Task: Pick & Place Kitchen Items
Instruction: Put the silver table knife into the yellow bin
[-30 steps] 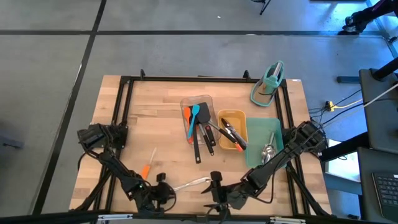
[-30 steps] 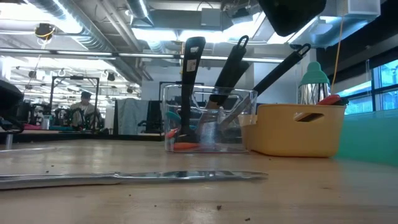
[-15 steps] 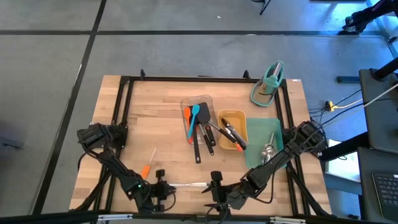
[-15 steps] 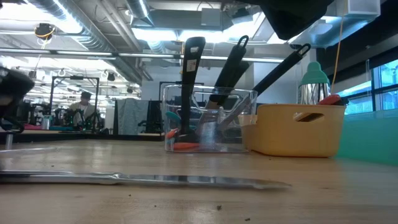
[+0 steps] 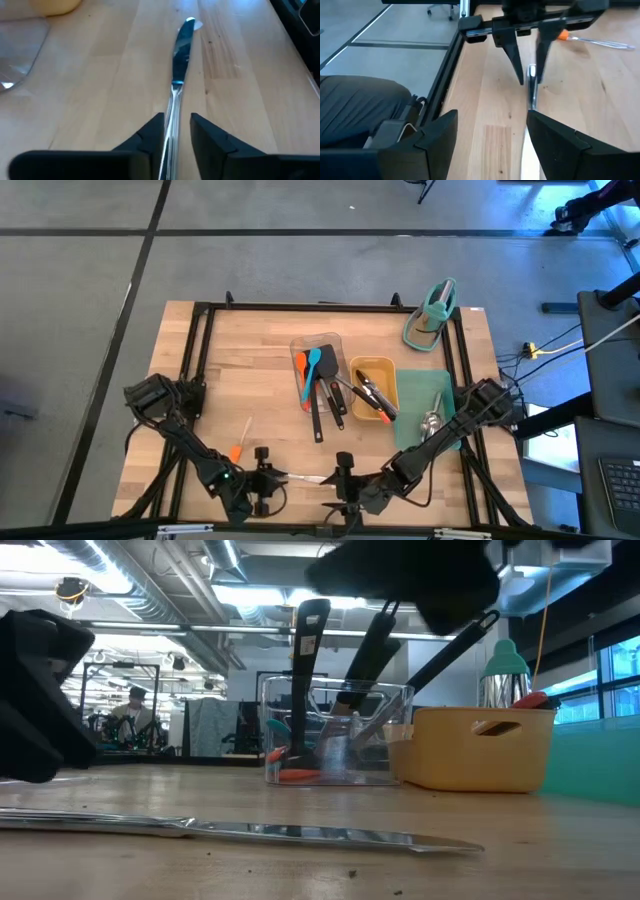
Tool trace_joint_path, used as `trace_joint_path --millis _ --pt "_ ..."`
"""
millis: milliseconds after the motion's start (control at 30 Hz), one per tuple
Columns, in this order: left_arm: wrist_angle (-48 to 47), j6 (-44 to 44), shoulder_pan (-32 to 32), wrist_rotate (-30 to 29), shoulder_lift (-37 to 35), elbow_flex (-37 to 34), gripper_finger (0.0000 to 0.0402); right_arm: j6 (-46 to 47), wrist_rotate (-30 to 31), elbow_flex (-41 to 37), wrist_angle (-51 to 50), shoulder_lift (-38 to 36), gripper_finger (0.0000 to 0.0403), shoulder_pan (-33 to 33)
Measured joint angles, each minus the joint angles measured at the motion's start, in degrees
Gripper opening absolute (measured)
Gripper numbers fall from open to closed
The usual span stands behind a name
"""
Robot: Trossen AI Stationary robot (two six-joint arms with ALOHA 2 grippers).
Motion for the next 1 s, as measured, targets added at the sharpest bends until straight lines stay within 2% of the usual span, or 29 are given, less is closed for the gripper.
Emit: trace_joint_path --millis 133,300,367,467,533,633,733,833,933,1000 --pt "0.72 2.02 -0.66 -2.85 0.03 0.04 0.0136 -1.38 -0.04 0.00 5.04 2.54 0.0241 -0.79" --pt "0.79 4.05 -2.44 -6.72 0.12 -0.11 0.0190 -2.88 0.21 0.00 5.60 2.58 0.0241 -2.13" --pt "1.51 3.71 -3.23 -8.82 0.43 -0.79 0.0202 -4.37 0.27 0.00 6.32 2.69 0.0241 -2.18" --pt "7.73 4.07 -4.72 -13.93 1.57 -3.52 0.0209 -6.44 1.39 0.04 8.79 3.92 0.0242 -2.12" --pt "12.01 4.02 -5.54 -15.31 2.00 -5.98 0.0208 -6.89 2.24 0.04 10.82 4.94 0.0247 -2.13" --pt "19.18 3.93 -6.07 -15.53 2.06 -9.67 0.0202 -4.39 5.27 0.04 9.70 5.85 0.0265 -2.45" --pt "28.31 9.04 -5.45 -14.99 2.06 -12.09 0.0194 -1.59 7.12 0.00 7.11 5.90 0.0288 -2.82" --pt "33.83 13.67 -3.93 -10.98 2.06 -14.05 0.0188 0.24 7.33 0.00 6.30 5.90 0.0307 -3.24" --pt "36.26 13.63 -1.75 -4.94 2.07 -16.22 0.0182 2.74 7.13 0.06 6.53 6.60 0.0317 -3.71" --pt "39.07 13.57 -0.53 -2.95 2.63 -17.81 0.0179 3.86 6.93 0.02 7.19 7.86 0.0318 -4.05"
